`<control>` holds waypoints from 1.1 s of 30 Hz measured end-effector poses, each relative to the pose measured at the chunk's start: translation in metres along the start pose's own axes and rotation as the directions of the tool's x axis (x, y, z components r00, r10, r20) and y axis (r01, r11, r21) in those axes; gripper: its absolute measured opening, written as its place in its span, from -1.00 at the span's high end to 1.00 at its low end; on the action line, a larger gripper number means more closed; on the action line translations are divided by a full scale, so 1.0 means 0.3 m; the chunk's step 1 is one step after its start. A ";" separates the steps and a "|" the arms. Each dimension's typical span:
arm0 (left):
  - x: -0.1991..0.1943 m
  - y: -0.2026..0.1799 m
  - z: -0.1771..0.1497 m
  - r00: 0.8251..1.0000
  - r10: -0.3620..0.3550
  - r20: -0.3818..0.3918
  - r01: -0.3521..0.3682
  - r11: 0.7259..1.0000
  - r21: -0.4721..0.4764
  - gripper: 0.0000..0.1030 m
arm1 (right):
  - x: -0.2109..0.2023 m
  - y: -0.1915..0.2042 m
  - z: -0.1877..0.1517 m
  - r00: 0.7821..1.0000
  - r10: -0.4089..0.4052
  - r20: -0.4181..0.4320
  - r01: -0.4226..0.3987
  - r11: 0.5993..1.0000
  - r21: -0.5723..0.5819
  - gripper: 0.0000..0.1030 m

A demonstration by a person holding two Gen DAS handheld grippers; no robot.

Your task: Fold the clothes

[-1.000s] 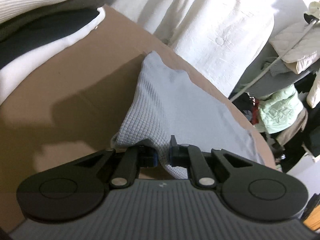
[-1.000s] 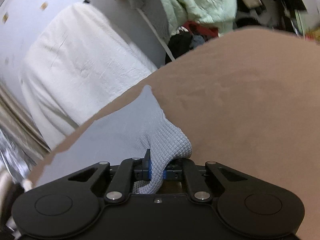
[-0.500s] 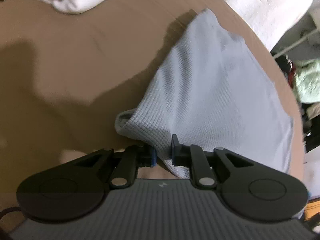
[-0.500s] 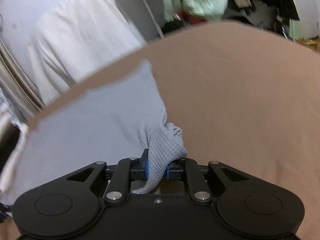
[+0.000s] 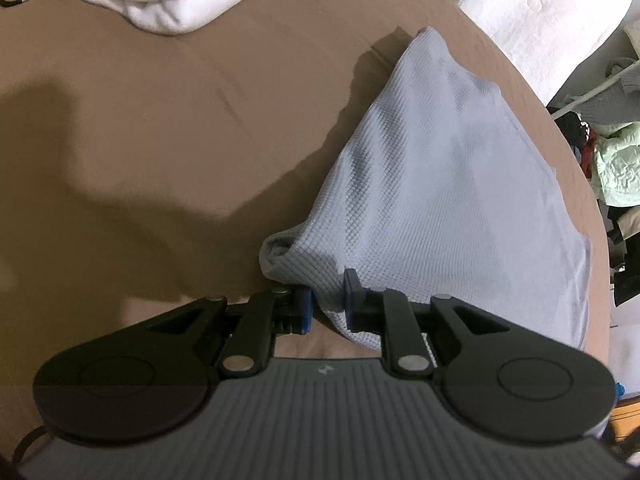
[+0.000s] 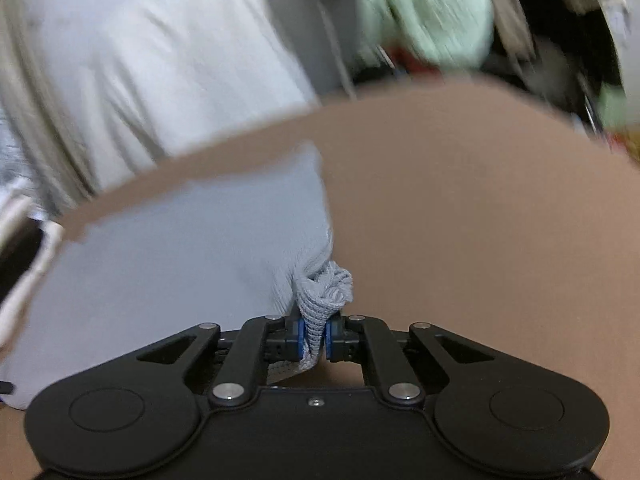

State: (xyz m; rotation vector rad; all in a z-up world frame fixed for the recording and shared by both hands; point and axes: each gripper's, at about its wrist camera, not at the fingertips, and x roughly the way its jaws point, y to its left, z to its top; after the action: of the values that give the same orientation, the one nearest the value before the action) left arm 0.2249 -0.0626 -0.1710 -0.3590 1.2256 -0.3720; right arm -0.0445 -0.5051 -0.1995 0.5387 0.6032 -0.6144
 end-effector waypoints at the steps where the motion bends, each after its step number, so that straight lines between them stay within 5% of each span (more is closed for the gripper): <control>1: -0.007 0.007 -0.001 1.000 0.001 -0.002 -0.001 1.000 0.001 0.61 | 0.018 -0.008 -0.026 1.000 -0.018 -0.019 0.018 1.000 -0.006 0.70; 3: -0.050 0.008 0.000 1.000 -0.007 0.004 0.007 1.000 0.000 0.60 | 0.012 -0.007 -0.012 0.998 -0.054 -0.030 0.054 0.998 -0.020 0.43; 5: -0.157 -0.011 -0.012 0.992 -0.031 0.123 0.022 0.997 0.074 0.53 | -0.017 -0.002 0.020 0.993 -0.109 -0.033 0.109 0.994 -0.012 0.20; 9: -0.268 -0.111 -0.012 0.950 0.001 0.312 -0.083 0.964 0.251 0.10 | -0.129 0.037 0.134 0.992 -0.125 0.026 0.126 0.991 -0.043 0.08; 12: -0.185 -0.236 0.083 0.975 -0.041 0.217 -0.035 0.941 0.335 0.10 | -0.087 0.052 0.235 0.999 0.006 -0.043 -0.009 0.997 -0.076 -0.28; 15: -0.042 -0.387 0.175 0.993 -0.016 0.115 -0.033 0.911 0.412 0.10 | 0.079 0.046 0.342 0.976 0.133 -0.173 -0.150 0.985 -0.087 -0.32; 23: 0.258 -0.610 0.202 0.994 -0.098 0.054 0.073 0.935 0.348 0.10 | 0.511 0.010 0.519 0.963 0.115 -0.244 -0.123 0.992 -0.020 -0.32; 25: 0.302 -0.633 0.180 0.993 -0.110 0.039 0.088 0.927 0.364 0.10 | 0.539 0.038 0.532 0.973 0.135 -0.185 -0.145 0.988 -0.045 -0.10; 26: 0.326 -0.644 0.177 0.993 -0.106 0.049 0.079 0.916 0.393 0.10 | 0.531 0.063 0.535 0.977 0.145 -0.154 -0.159 0.984 -0.078 0.75; 27: 0.331 -0.642 0.166 0.993 -0.099 0.071 0.061 0.909 0.413 0.10 | 0.519 0.089 0.536 0.980 0.156 -0.122 -0.170 0.979 -0.114 0.88; 29: 0.330 -0.629 0.153 0.990 -0.103 0.099 0.050 0.899 0.435 0.10 | 0.437 0.160 0.515 0.980 0.197 -0.030 -0.199 0.957 -0.213 0.88; 33: 0.341 -0.606 0.154 0.986 -0.149 0.072 0.106 0.904 0.414 0.10 | 0.281 0.338 0.377 0.926 0.365 -0.090 -0.369 0.835 -0.407 0.88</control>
State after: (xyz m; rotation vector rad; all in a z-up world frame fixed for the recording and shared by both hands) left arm 0.2839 -0.2678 -0.1596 -0.0936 0.9950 -0.7030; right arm 0.1183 -0.5358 -0.1472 0.2388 0.5984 -0.1048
